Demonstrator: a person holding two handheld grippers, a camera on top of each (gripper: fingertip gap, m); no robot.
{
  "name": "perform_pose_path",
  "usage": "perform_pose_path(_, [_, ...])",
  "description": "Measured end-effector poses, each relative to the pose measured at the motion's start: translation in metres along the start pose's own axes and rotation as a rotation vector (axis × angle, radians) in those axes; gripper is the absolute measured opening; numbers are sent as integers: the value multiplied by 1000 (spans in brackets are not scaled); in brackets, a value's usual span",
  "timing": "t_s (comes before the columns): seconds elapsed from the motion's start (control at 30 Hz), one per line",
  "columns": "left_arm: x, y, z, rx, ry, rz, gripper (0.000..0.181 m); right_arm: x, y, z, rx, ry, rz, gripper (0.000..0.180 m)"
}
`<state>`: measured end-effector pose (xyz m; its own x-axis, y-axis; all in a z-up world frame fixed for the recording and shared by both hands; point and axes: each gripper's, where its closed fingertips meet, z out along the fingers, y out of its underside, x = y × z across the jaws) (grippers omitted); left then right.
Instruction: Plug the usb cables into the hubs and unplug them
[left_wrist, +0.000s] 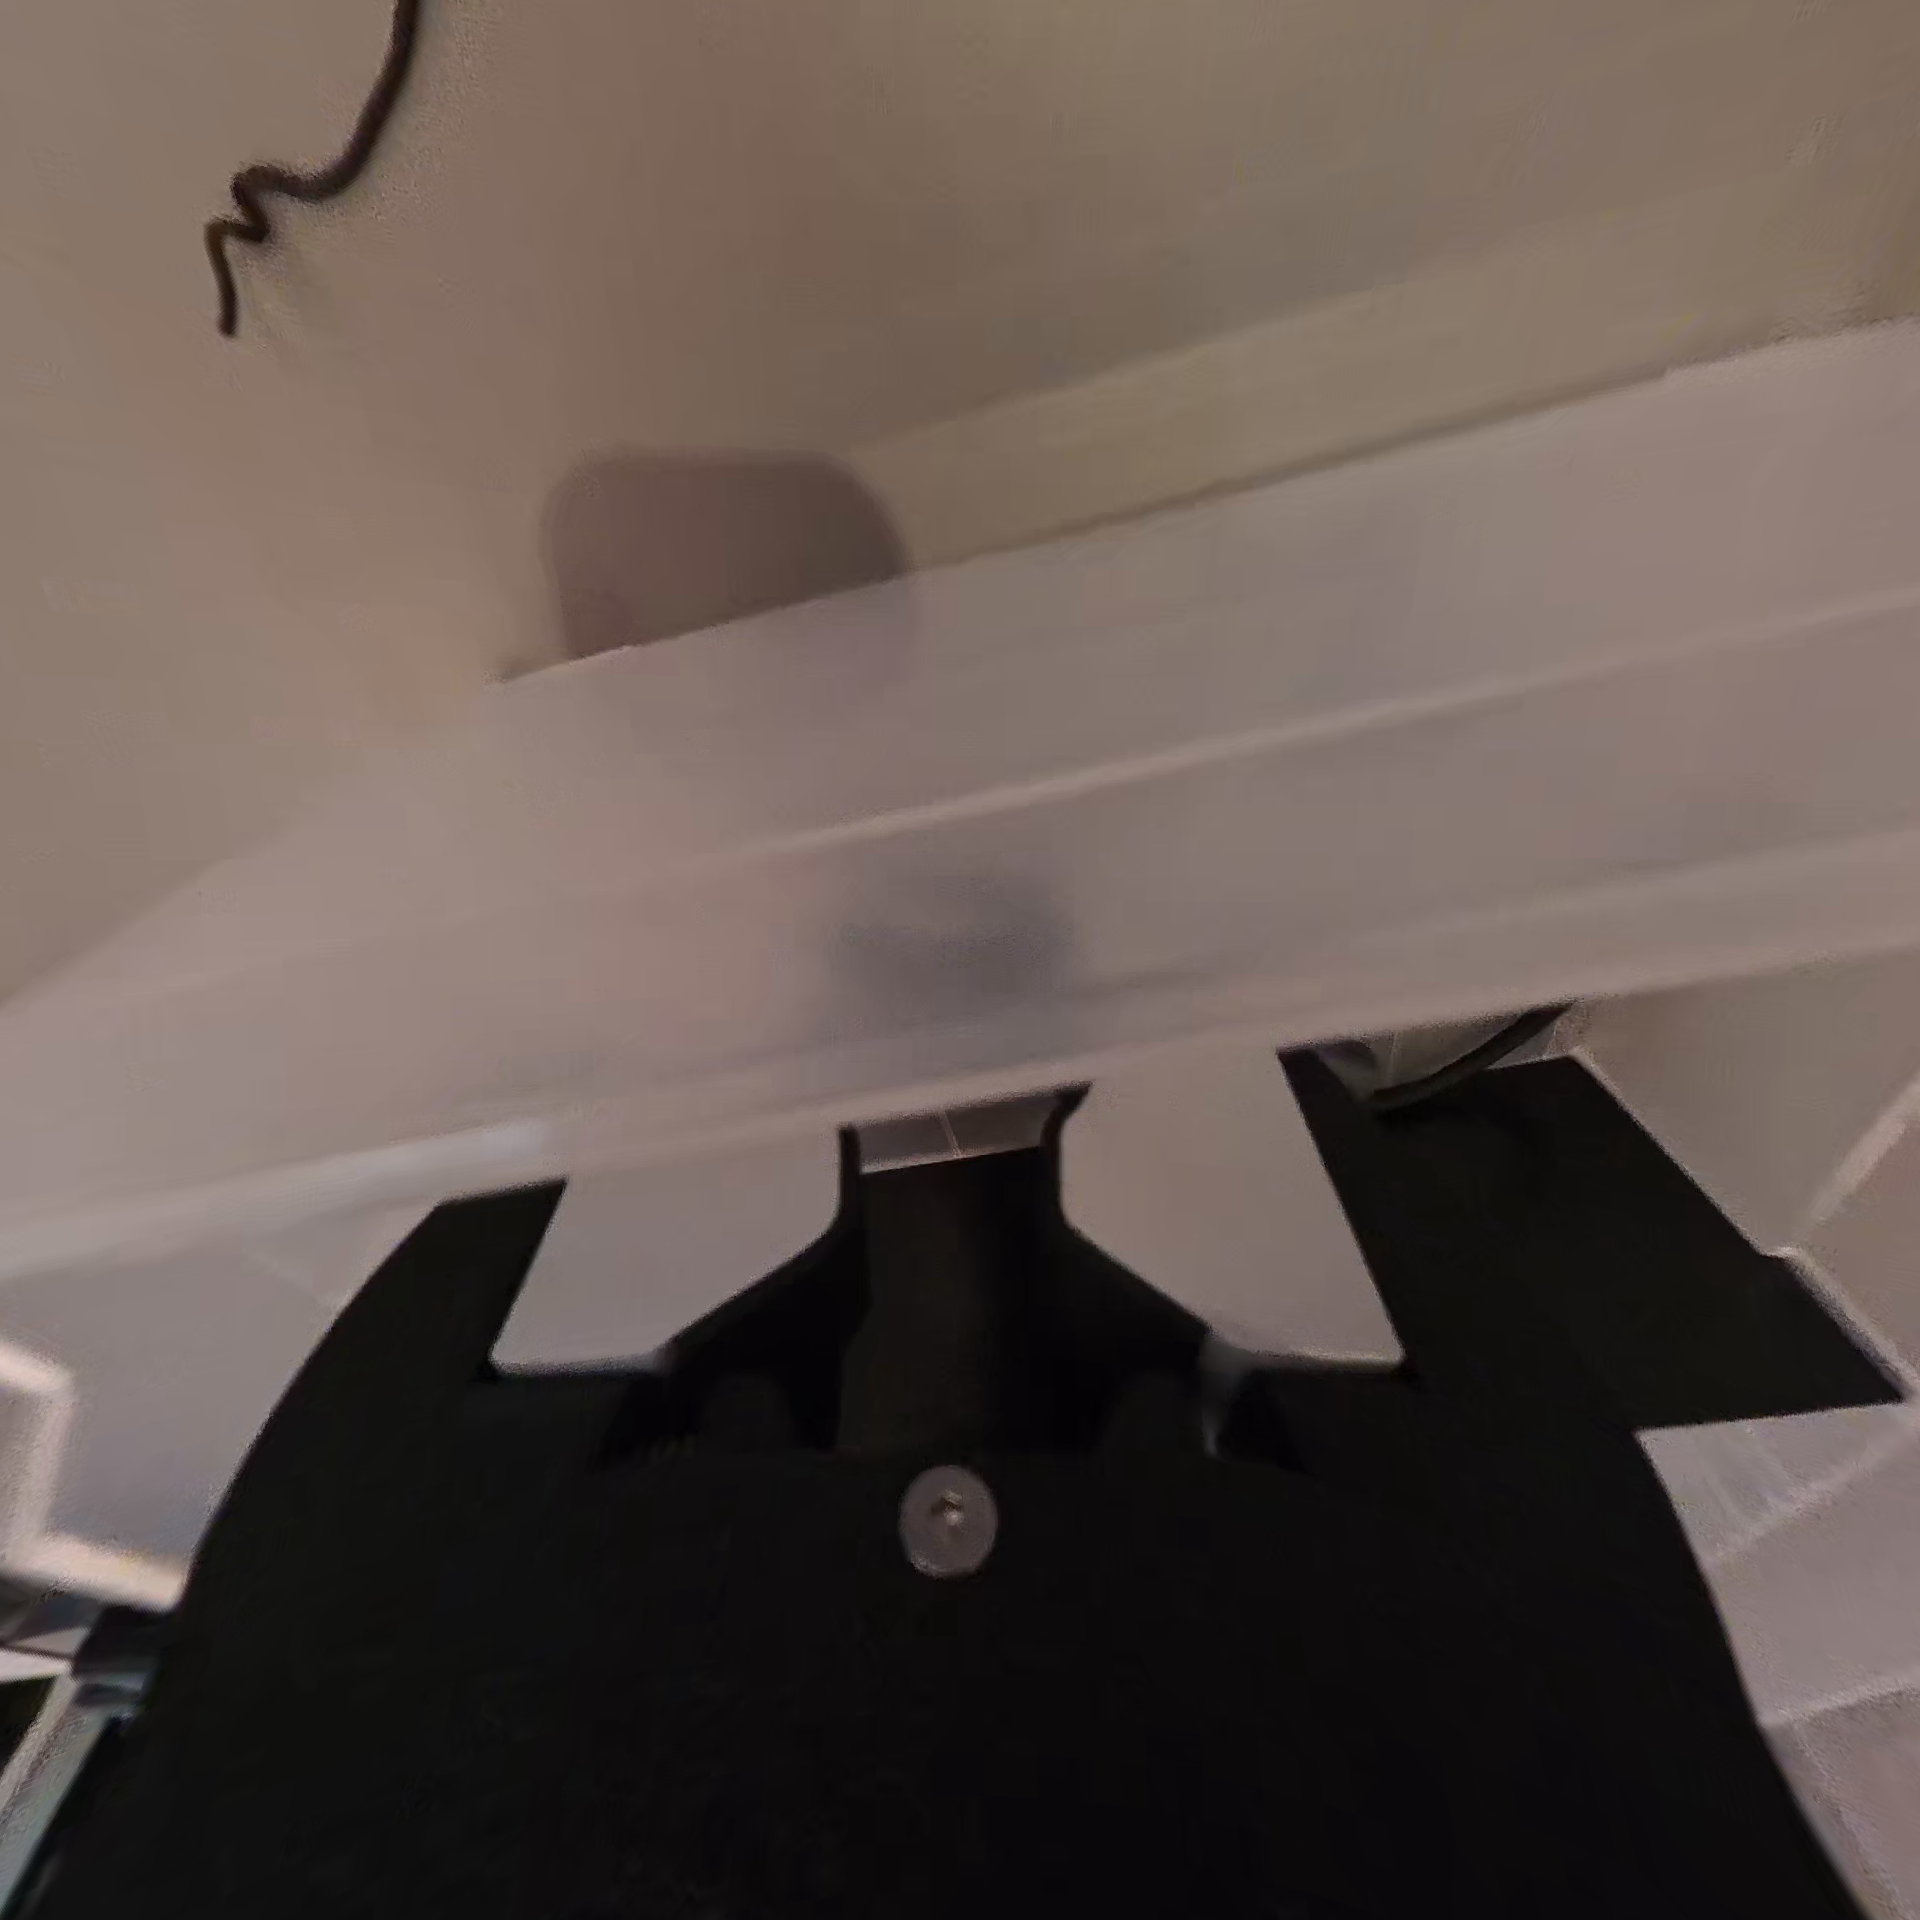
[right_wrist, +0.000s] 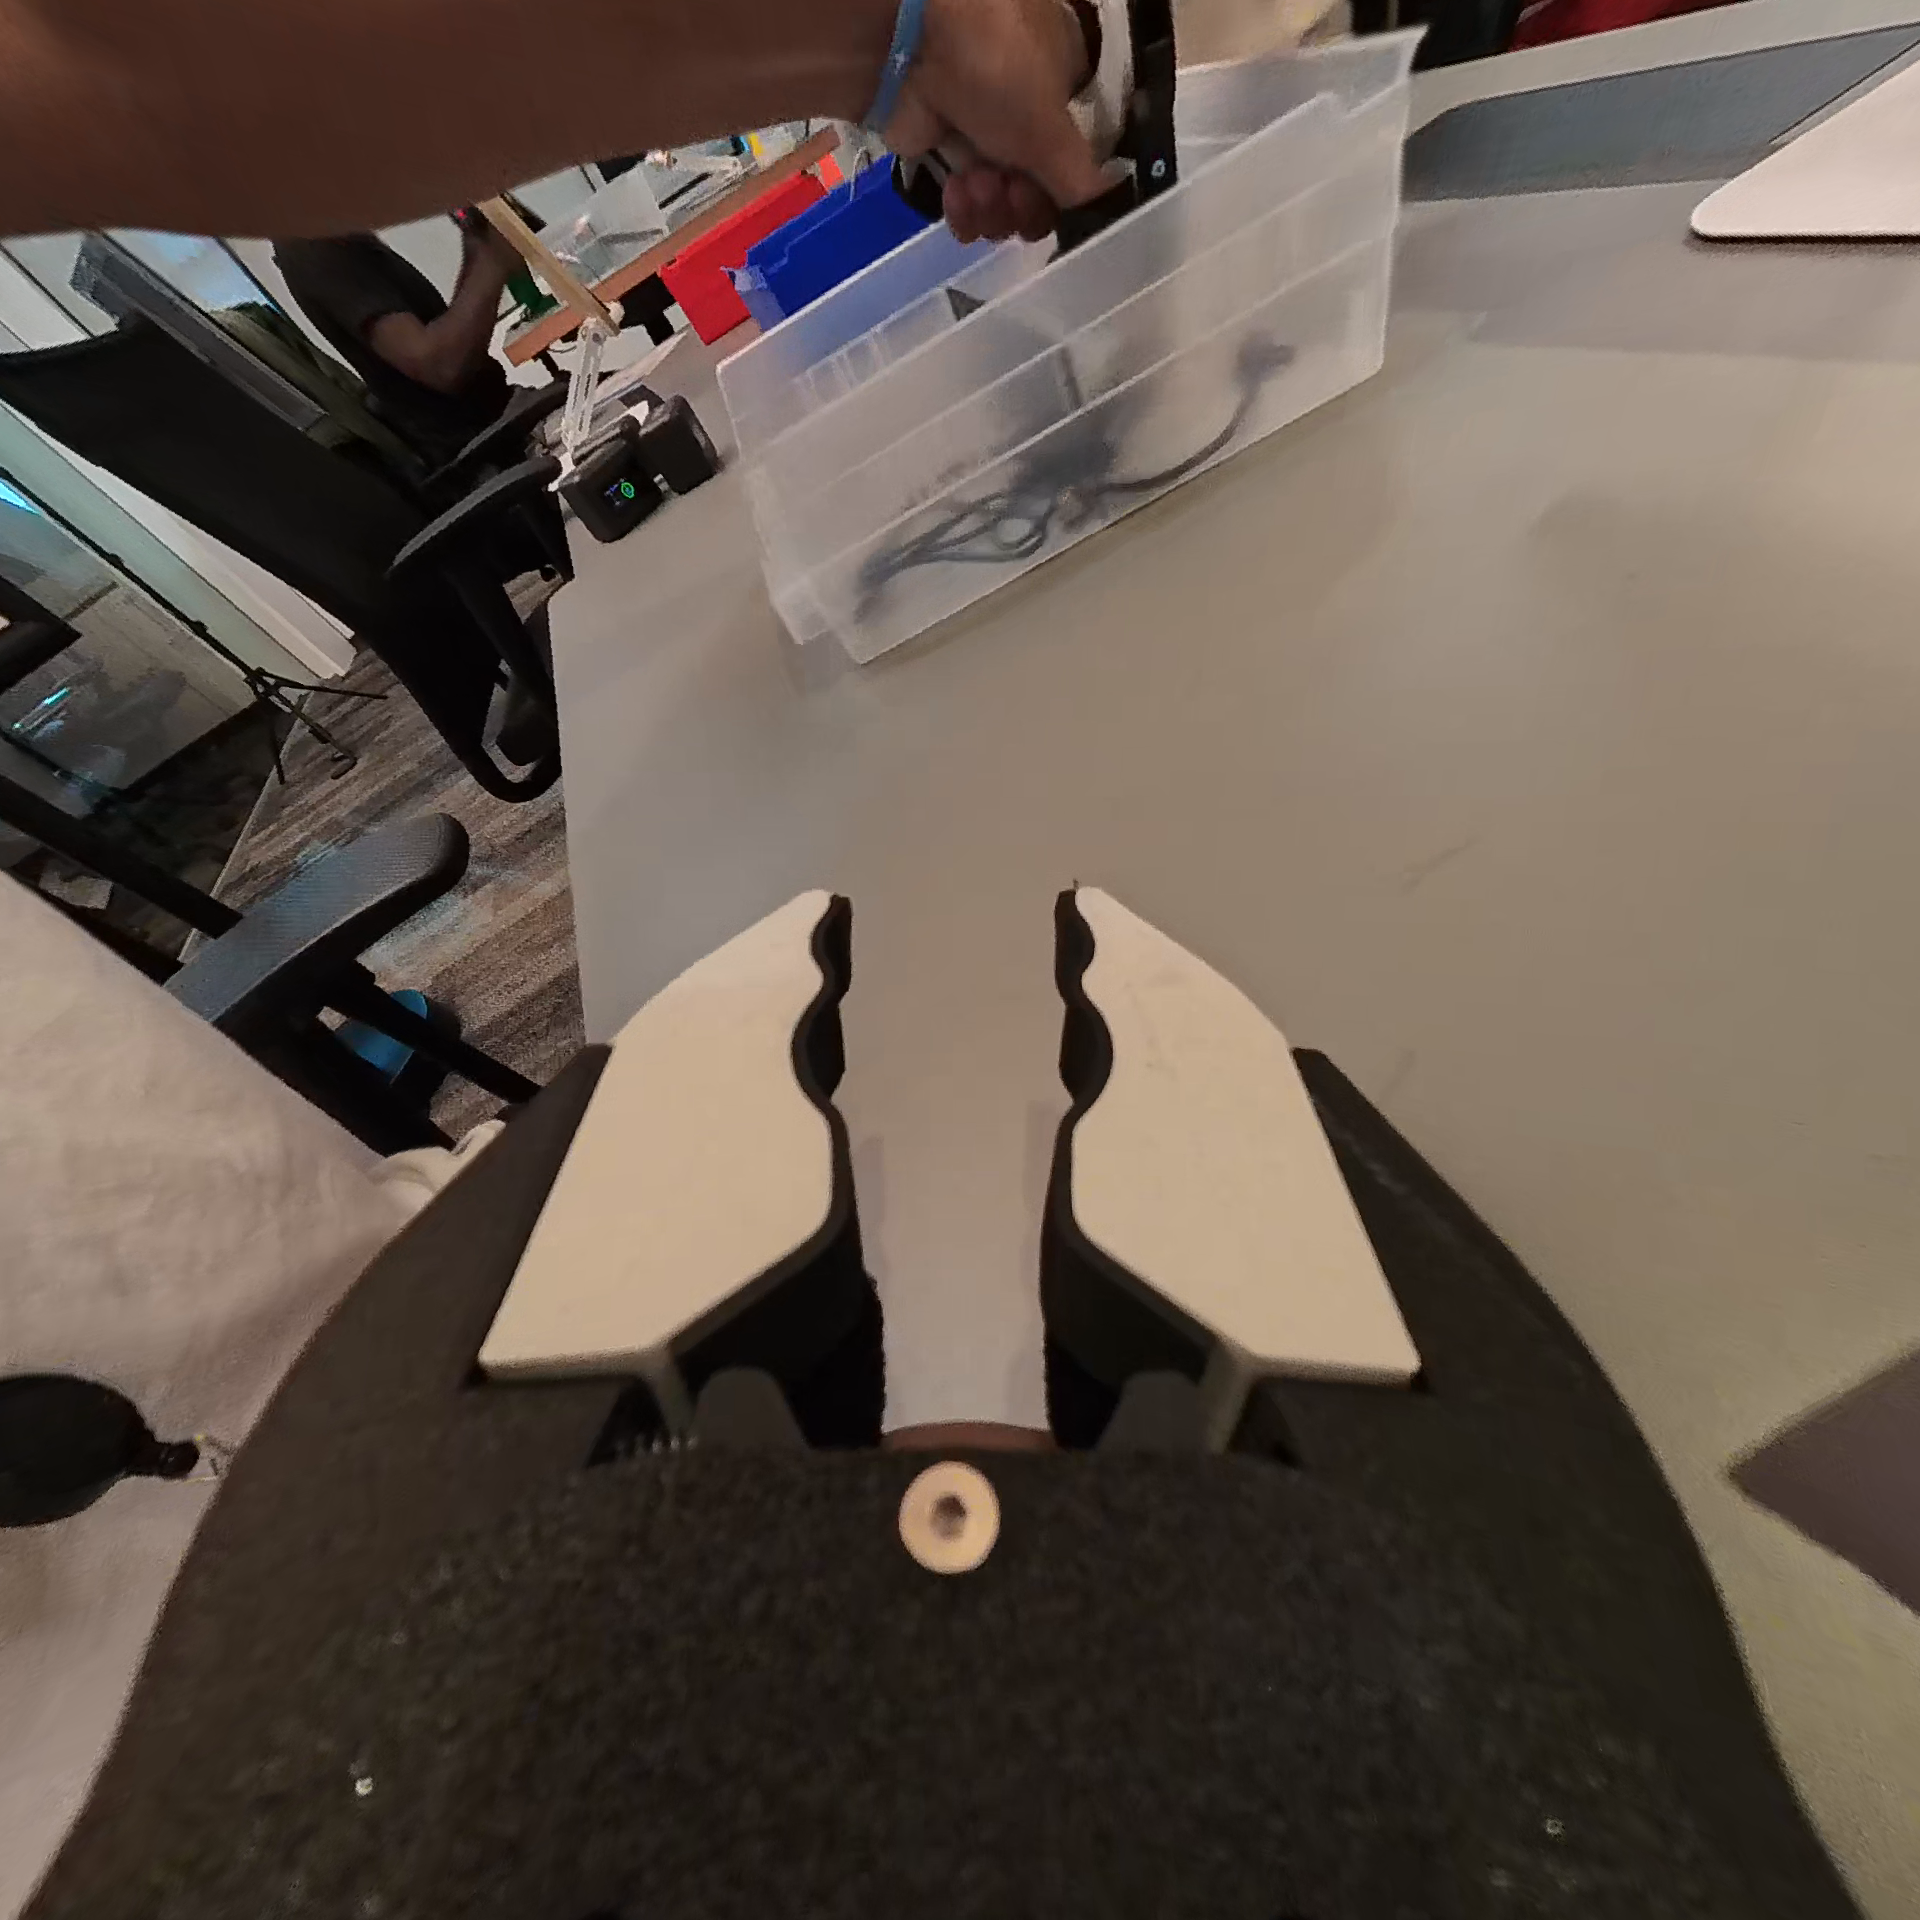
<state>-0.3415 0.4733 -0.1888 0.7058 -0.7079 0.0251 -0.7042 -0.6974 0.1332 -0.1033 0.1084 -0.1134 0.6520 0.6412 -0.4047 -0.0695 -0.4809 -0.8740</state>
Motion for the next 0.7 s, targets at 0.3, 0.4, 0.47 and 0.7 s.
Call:
perform_pose_path(0.3, [10, -1, -42, 129, -4, 95, 0, 4, -8, -6, 51, -2, 48, 36])
perform_pose_path(0.4, [23, 12, -29, 67, 90, -51, 58, 3, -8, -4, 52, -6, 50, 36])
perform_pose_path(0.47, [28, 18, -17, 48, 126, -128, 61, 0, -8, -3, 46, -15, 49, 36])
perform_pose_path(0.7, [27, 22, 6, -21, 82, -158, 46, -9, -2, 1, 14, -35, 26, 35])
